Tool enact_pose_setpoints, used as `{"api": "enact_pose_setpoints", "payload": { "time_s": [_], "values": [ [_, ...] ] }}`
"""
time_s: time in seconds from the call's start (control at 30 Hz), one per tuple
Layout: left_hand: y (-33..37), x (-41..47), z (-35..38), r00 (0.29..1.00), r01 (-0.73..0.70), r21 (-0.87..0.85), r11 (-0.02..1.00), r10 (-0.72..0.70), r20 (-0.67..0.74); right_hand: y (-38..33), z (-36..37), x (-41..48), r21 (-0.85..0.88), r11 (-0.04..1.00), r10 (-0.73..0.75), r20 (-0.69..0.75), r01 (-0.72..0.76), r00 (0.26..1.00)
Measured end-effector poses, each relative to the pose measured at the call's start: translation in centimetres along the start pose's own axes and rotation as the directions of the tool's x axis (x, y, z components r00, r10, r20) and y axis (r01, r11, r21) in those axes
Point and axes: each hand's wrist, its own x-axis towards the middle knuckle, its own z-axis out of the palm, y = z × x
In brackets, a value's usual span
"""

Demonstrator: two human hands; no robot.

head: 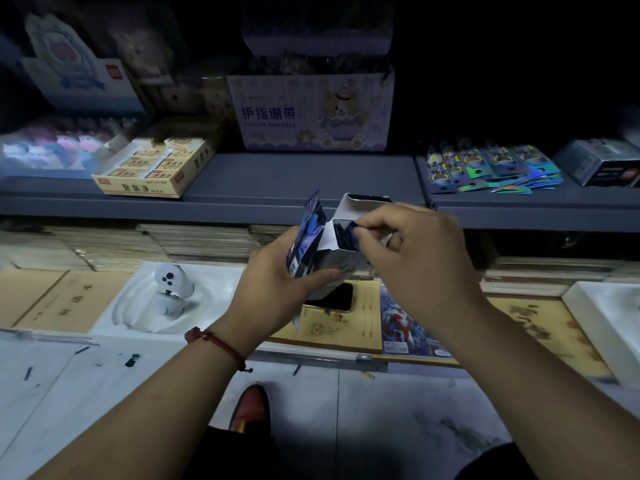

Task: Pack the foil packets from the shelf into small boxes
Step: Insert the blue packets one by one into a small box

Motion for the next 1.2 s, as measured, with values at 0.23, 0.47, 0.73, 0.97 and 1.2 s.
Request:
{"api": "enact_pose_setpoints", "payload": {
  "time_s": [0.23, 0.47, 0.73, 0.97, 1.2],
  "values": [
    [-0.7, 1.5, 1.2, 0.998, 0.035, 0.036, 0.999, -0.037, 0.056, 0.8, 0.1, 0.7, -0.026, 0.991, 0.133, 0.085, -0.131, 0.987],
    [-0.3, 1.5, 2.3, 0.993, 0.003, 0.070, 0.998, -0.011, 0.116, 1.2, -0.3, 0.1, 0.005, 0.962, 0.270, 0.134, -0.273, 0.953],
    [-0.1, 0.2, 1.8, 0.987, 0.009, 0.061, 0.998, -0.018, 0.157, 0.7, -1.6, -0.9, -0.003, 0.950, 0.294, 0.338, -0.312, 0.894],
    [0.0, -0.3, 1.8, 0.991, 0.040, 0.020, 0.999, -0.042, 0.128, -1.3, -1.7, -1.1, 0.100, 0.990, 0.098, 0.033, -0.101, 0.995],
    [0.4, -0.5, 2.1, 0.991, 0.029, 0.002, 1.000, -0.029, 0.132, -1.2, -0.7, -1.4, 0.183, 0.964, 0.176, 0.097, -0.192, 0.980]
  ]
}}
